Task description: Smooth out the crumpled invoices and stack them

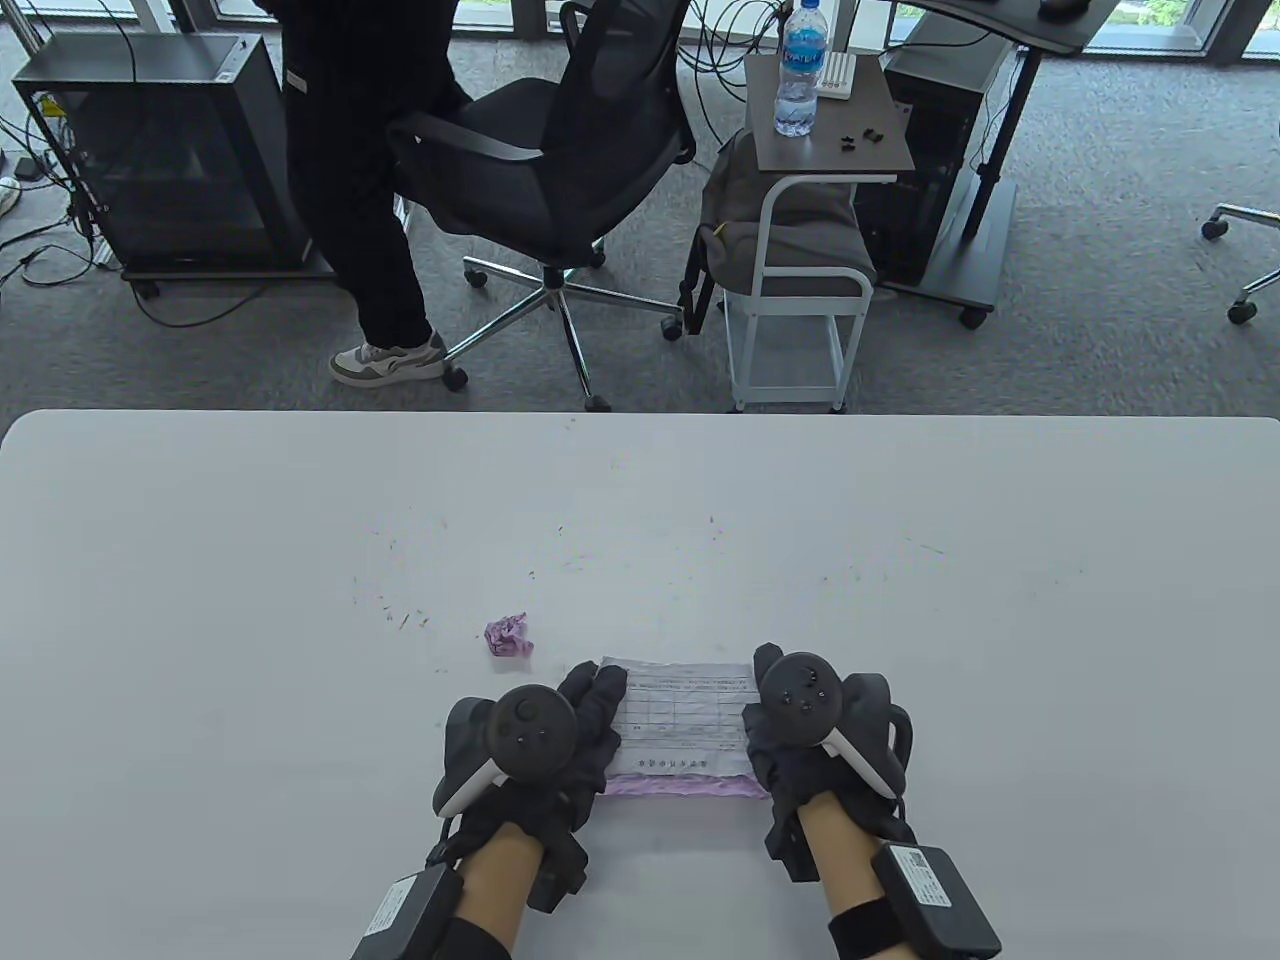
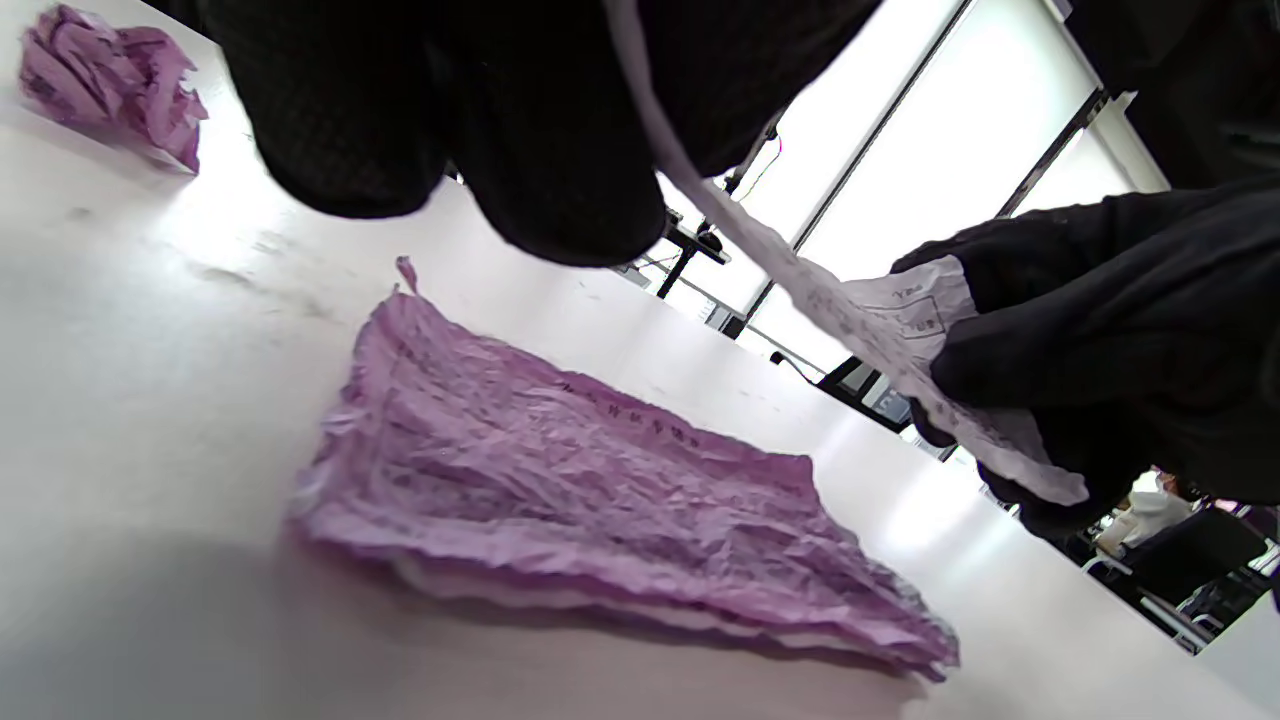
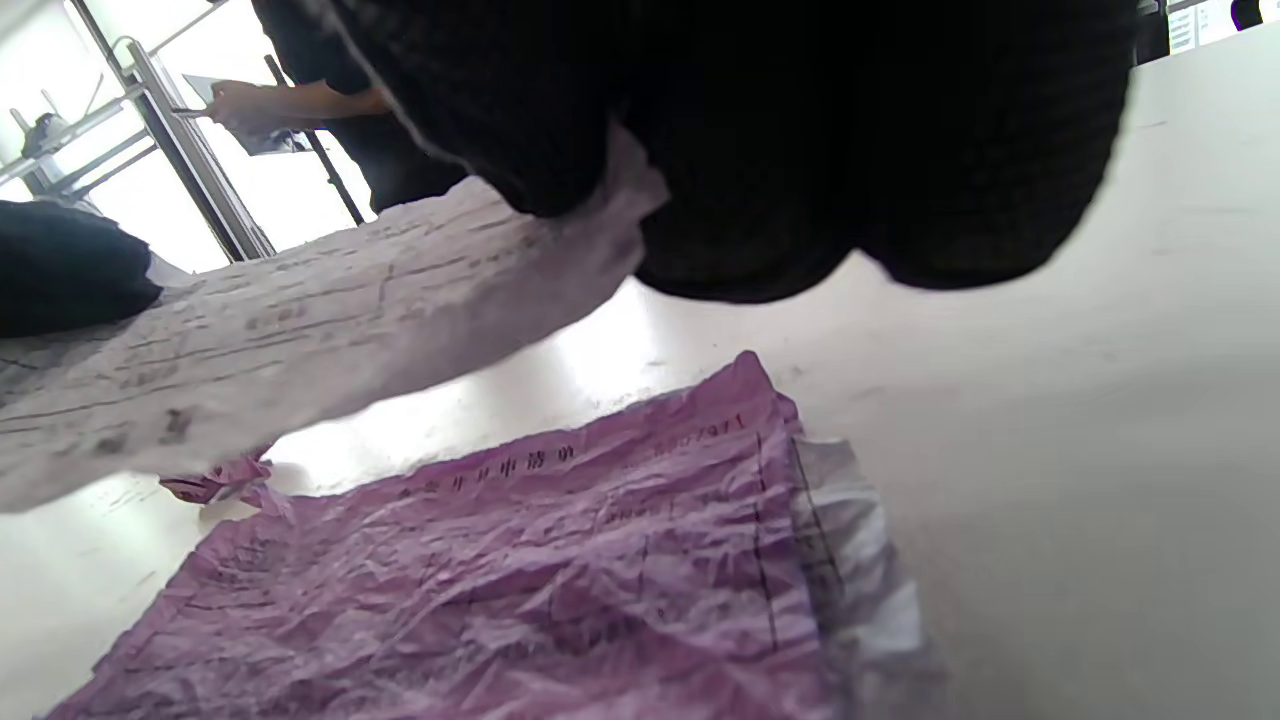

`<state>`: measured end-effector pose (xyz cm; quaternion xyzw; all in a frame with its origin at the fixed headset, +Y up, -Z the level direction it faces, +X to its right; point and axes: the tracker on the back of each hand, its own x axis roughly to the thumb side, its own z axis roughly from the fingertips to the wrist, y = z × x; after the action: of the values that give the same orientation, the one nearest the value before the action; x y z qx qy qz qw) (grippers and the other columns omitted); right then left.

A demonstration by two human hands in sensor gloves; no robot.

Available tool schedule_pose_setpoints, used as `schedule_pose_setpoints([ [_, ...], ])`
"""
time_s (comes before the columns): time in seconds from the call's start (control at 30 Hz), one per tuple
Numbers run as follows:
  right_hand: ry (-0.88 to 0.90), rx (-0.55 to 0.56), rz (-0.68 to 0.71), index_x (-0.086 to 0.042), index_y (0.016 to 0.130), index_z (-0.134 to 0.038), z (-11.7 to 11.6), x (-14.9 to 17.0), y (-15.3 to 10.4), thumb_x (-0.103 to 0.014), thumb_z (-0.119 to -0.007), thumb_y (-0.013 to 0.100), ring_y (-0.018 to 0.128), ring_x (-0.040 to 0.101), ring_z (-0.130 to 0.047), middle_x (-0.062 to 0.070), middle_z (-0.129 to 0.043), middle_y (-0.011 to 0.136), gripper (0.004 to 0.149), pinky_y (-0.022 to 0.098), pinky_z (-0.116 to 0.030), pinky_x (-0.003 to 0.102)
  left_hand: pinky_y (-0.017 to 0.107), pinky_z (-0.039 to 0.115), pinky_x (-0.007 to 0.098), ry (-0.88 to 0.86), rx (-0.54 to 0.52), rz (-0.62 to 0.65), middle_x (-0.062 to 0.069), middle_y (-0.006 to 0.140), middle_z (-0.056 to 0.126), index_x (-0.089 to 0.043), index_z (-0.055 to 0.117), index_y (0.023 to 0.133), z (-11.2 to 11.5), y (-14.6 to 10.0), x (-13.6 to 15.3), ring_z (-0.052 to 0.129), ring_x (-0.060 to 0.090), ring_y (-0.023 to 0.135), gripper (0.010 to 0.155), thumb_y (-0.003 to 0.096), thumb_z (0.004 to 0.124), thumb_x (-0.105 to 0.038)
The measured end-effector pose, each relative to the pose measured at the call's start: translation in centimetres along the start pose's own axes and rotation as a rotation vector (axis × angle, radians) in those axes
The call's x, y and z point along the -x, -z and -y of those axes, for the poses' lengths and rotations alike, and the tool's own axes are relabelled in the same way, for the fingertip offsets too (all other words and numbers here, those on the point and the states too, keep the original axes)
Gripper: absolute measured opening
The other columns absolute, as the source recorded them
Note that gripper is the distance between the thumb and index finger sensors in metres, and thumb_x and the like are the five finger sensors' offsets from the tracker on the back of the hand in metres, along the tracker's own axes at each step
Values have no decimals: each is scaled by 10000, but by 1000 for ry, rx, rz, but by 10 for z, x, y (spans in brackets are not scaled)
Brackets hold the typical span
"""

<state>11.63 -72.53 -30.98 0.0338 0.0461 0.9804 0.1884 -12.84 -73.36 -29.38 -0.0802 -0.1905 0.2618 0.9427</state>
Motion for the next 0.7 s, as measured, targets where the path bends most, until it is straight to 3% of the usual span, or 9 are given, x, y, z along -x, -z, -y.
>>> schedule_pose_setpoints([
  [0.23, -137, -61, -35, -56, 1015, -483, -28, -2, 12, -201, -816, 504, 481, 255, -957, 160, -859, 763, 627, 354, -882, 432, 495, 845, 469, 124, 120, -41, 236, 1062, 467, -37, 593, 1069, 19, 16, 5, 975, 209, 513, 593, 538, 822, -166],
  [0.57, -325, -66, 8, -74, 1010, -499, -54, -7, 16, -207, -818, 502, 471, 229, -935, 152, -867, 727, 614, 355, -877, 421, 462, 844, 428, 262, 149, -92, 245, 1047, 508, -35, 628, 1059, 39, 27, 2, 968, 199, 459, 594, 527, 848, -179],
  [0.7, -429, -63, 49, -77, 1011, -495, -60, -14, 14, -217, -815, 505, 472, 222, -923, 147, -854, 730, 615, 360, -870, 428, 511, 811, 487, 417, 180, -118, 247, 1060, 477, -48, 632, 1064, 43, 25, -1, 933, 225, 569, 602, 524, 854, -197],
])
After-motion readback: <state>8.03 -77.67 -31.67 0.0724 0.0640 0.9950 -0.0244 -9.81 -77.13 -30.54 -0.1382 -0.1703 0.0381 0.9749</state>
